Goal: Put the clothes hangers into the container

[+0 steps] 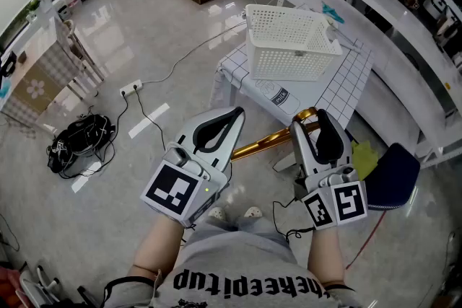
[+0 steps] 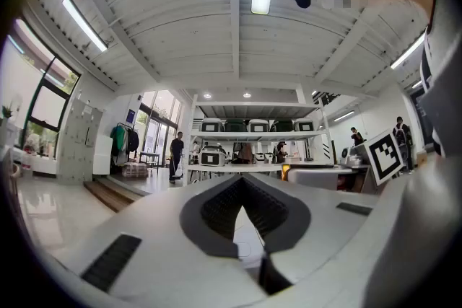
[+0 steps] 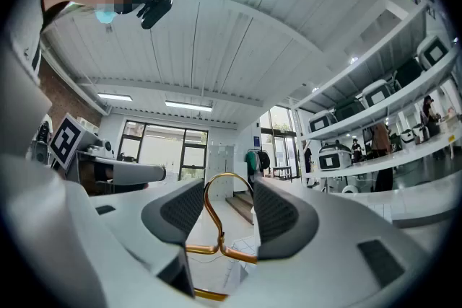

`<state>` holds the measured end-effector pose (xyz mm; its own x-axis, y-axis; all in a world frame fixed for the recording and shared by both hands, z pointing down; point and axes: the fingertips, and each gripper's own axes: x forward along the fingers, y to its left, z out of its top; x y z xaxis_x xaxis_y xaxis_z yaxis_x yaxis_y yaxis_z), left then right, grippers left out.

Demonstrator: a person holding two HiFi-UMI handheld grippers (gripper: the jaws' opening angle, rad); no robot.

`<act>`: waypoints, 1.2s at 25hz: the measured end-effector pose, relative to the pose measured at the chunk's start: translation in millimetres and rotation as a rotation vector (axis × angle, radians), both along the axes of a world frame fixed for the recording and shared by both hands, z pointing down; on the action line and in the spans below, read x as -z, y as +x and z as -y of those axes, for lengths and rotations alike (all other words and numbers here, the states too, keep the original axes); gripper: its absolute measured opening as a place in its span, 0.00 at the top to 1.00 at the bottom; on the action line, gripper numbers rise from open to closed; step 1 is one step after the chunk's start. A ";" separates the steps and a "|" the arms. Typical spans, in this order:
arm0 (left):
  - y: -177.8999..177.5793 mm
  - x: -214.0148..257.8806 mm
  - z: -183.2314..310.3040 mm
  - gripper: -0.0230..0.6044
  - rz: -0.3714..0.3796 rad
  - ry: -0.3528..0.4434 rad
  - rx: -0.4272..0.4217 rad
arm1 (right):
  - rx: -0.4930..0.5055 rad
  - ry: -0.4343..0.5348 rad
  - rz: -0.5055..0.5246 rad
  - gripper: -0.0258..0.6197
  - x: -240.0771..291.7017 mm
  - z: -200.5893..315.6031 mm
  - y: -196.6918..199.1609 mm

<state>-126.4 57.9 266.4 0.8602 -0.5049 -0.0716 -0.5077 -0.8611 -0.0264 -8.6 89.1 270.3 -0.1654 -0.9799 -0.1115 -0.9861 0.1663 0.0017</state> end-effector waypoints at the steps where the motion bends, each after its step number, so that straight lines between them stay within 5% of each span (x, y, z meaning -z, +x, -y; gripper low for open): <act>1: -0.7 0.4 -0.5 0.94 -0.002 0.005 -0.002 | -0.001 0.000 -0.001 0.61 0.3 -0.6 -0.8; 19: -7.1 1.3 -6.8 0.94 0.000 -0.012 -0.048 | -0.056 0.004 -0.002 0.59 4.0 -9.4 -7.2; 30: -23.7 -7.5 -7.3 0.94 -0.011 0.005 -0.083 | -0.200 0.015 0.004 0.59 0.1 -23.3 9.6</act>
